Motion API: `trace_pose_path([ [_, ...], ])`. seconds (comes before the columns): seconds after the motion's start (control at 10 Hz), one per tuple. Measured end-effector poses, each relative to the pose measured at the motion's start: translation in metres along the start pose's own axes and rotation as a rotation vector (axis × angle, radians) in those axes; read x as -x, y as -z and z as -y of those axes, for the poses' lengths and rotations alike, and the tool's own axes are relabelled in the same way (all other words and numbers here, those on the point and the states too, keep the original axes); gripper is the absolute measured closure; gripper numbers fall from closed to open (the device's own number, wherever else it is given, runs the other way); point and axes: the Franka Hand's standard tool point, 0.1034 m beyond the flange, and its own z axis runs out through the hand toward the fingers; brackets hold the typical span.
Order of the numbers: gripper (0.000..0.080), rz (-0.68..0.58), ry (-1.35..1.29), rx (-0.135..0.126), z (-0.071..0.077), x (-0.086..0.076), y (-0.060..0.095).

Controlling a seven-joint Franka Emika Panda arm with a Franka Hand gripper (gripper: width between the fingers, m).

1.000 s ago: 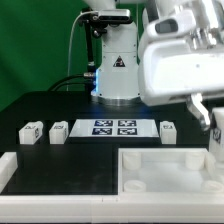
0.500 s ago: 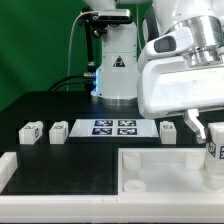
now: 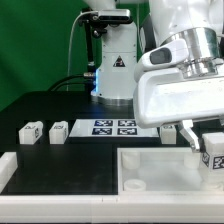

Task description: Assemble one leg

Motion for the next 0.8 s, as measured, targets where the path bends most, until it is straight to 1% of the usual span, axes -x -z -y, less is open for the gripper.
trace_pose_path([
  [0.3,0.0508,-0.017,0.0,0.001,0.0012,-0.0008,-0.001],
  [0.5,0.0508,0.004,0.0,-0.002,0.0014,0.0015,-0.0023],
  [0.6,0.0331,0.005,0.0,-0.002,0.0014,0.0016,-0.0023],
  [0.7,0.0331,0.005,0.0,-0.002,0.0014,0.0018,-0.0024],
  [0.8,0.0192,0.006,0.0,-0.002,0.0015,0.0019,-0.0025],
])
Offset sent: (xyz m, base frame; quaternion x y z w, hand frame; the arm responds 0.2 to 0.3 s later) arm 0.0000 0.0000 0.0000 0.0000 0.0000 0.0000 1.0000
